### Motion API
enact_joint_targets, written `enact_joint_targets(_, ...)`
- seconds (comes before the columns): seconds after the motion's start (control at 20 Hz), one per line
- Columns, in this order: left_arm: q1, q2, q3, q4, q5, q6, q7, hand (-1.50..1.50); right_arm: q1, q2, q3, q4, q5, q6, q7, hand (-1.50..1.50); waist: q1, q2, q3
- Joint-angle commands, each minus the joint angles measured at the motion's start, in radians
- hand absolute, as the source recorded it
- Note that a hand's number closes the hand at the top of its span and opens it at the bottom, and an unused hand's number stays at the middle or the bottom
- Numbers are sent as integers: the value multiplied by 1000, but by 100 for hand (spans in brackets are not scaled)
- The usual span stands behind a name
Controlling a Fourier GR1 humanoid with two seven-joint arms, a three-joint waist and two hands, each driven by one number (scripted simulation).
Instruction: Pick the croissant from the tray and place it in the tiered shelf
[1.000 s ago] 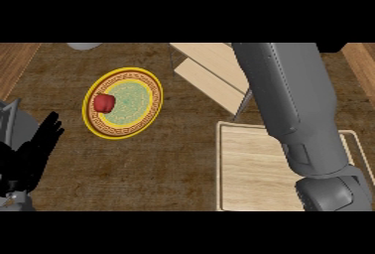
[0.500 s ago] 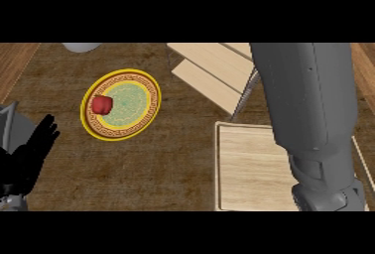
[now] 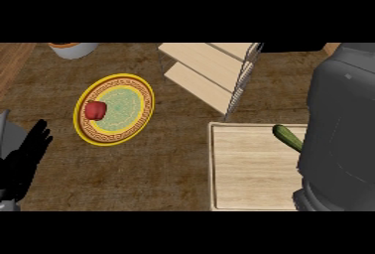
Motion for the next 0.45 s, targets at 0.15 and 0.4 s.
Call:
enact_joint_targets(0.15, 43, -24, -2, -16, -13, 25, -10, 0, 37, 0, -4, -295, 3, 373, 213, -150, -37, -22, 0)
enact_joint_targets(0.4, 64, -17, 21, -9, -3, 25, -16, 0, 92, 0, -18, -507, -10, 513, 177, -150, -61, -34, 0)
